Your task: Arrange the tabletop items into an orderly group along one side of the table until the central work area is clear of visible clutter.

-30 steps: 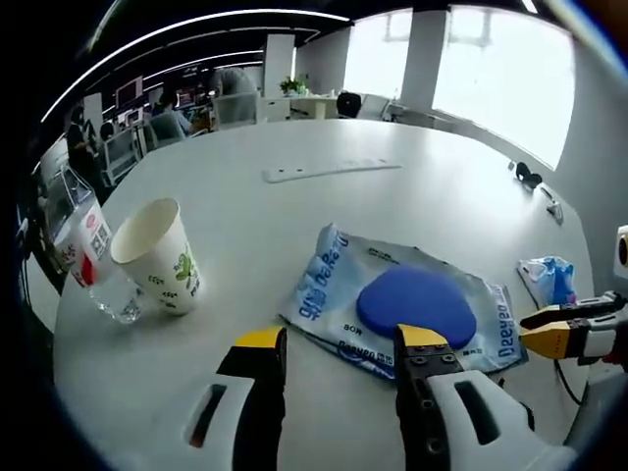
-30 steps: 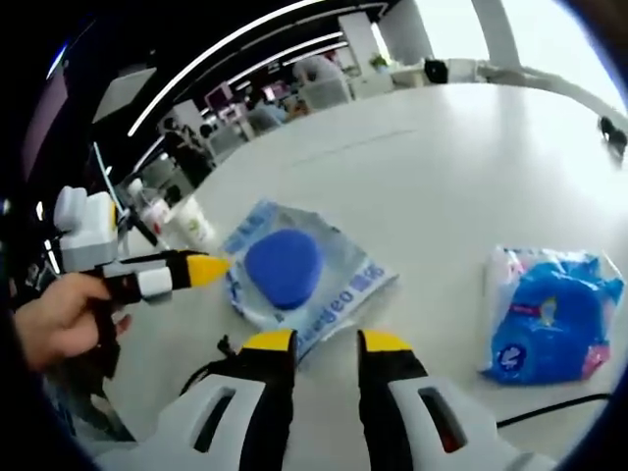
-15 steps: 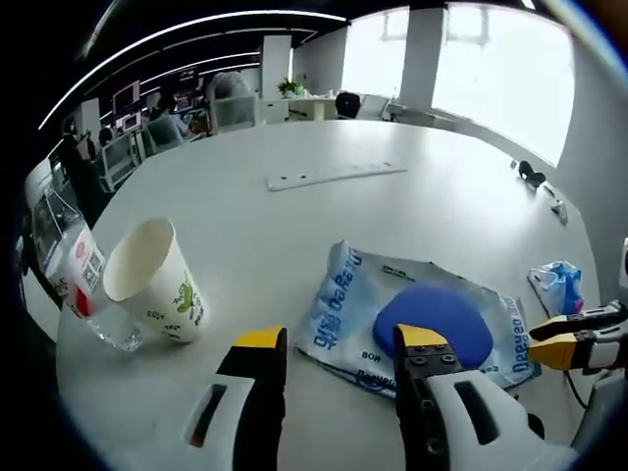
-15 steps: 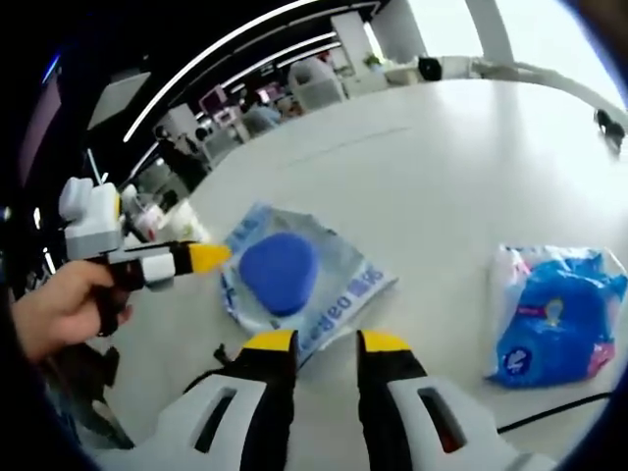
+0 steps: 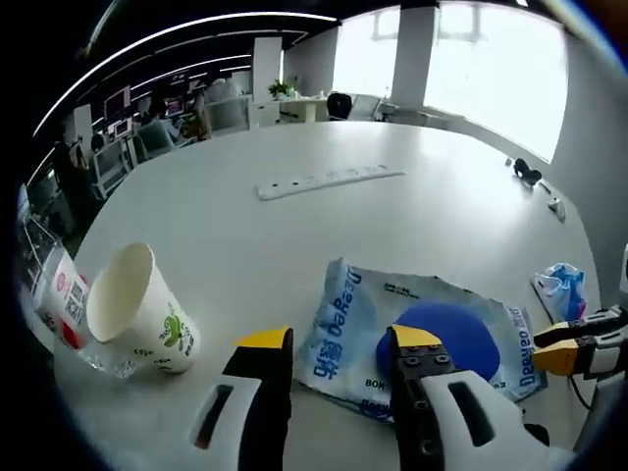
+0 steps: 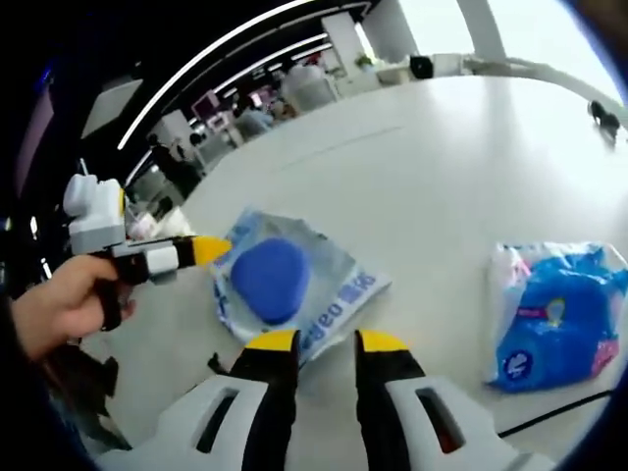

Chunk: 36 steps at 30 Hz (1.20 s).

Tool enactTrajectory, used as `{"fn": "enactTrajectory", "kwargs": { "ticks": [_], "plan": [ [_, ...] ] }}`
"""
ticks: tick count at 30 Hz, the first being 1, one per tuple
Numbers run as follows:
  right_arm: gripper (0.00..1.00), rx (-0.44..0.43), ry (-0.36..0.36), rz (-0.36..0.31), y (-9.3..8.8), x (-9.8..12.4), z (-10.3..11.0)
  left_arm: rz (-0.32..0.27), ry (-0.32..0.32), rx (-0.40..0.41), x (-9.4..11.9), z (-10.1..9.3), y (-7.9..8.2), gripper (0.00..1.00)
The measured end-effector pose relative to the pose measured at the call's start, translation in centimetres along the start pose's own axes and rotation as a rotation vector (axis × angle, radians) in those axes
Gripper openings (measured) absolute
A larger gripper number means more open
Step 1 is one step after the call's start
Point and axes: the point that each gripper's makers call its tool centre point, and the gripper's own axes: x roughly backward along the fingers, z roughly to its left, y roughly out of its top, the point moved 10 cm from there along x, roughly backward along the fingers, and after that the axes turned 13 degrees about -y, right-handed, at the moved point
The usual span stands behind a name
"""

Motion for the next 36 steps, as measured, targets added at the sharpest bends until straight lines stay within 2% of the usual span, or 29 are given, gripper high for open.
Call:
{"fn": "enactTrajectory", "kwargs": {
  "ticks": [10,13,28,36],
  "plan": [
    [0.17,-0.011,-0.01,0.004,0.3,-0.6,0.0,0.005,-0.021,-0.024,-1.0,0.0,0.6,0.28],
    [0.15,-0.002,-0.027,-0.012,0.5,-0.7,-0.1,-0.014,-0.018,-0.02,-0.9,-0.1,0.8,0.24],
    [0.14,-0.024,-0.029,0.011,0.6,-1.2,-0.2,0.001,-0.021,-0.027,-1.1,-0.3,0.5,0.17],
    [0.13,-0.031,-0.029,0.018,0.7,-1.4,-0.2,0.0,-0.009,-0.021,-1.2,0.2,0.5,0.09]
  ]
}}
